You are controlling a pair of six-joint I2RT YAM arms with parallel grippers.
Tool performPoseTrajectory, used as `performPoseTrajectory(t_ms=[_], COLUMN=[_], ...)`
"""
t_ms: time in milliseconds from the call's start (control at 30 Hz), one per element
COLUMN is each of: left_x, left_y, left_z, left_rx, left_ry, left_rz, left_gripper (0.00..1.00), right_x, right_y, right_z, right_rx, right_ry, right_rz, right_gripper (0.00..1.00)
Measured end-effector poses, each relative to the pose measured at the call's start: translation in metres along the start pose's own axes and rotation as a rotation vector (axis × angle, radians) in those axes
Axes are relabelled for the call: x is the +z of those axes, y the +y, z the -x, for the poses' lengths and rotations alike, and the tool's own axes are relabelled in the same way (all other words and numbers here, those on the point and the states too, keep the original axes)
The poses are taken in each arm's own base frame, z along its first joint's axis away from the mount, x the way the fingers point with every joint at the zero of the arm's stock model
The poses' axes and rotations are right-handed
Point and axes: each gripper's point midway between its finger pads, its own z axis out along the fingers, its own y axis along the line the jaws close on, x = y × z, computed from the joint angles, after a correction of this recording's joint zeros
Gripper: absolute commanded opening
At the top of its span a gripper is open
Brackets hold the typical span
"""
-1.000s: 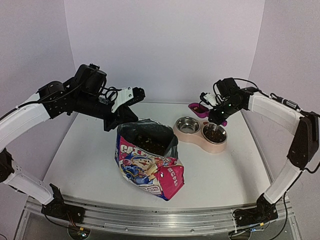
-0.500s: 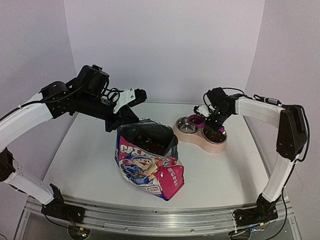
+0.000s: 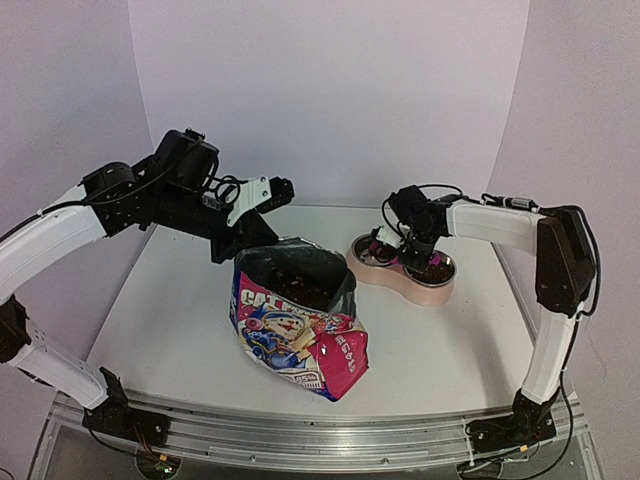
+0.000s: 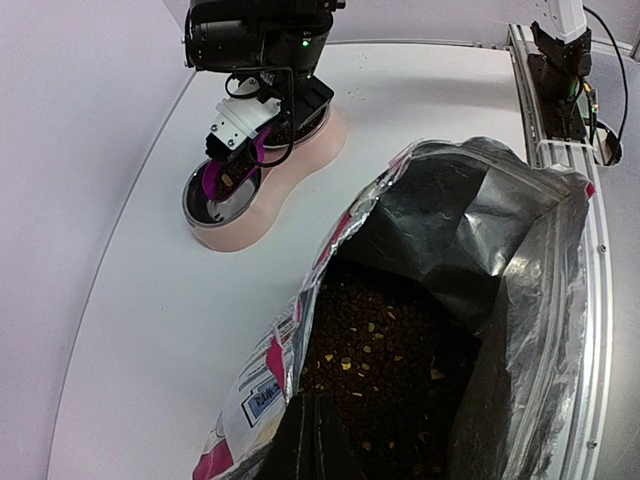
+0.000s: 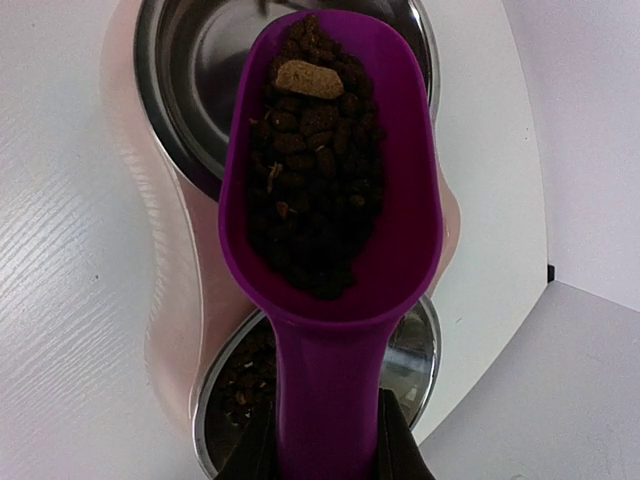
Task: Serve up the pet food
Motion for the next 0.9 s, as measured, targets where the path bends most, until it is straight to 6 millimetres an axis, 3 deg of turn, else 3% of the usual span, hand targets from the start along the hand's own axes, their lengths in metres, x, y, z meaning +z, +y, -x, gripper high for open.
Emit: performPoseTrajectory(t_ms=[733, 900], left_x=[-0.001, -0.001], left_y=[0.005, 0.005], left_z=[0.000, 0.000], left_rx=[-0.006, -0.007], left_ry=[-0.005, -0.006], left_rz=[0.010, 0.009], left_gripper=[0.00, 0.00], right_x=[-0.019, -0.019], right_y=[-0.019, -0.022], right_z=[0.008, 0.002], right_rx=[-0.272, -0.332], right_ry=[0.165, 0.213], right_rz=[-0.306, -0.356], right_gripper=[0.00, 0.00])
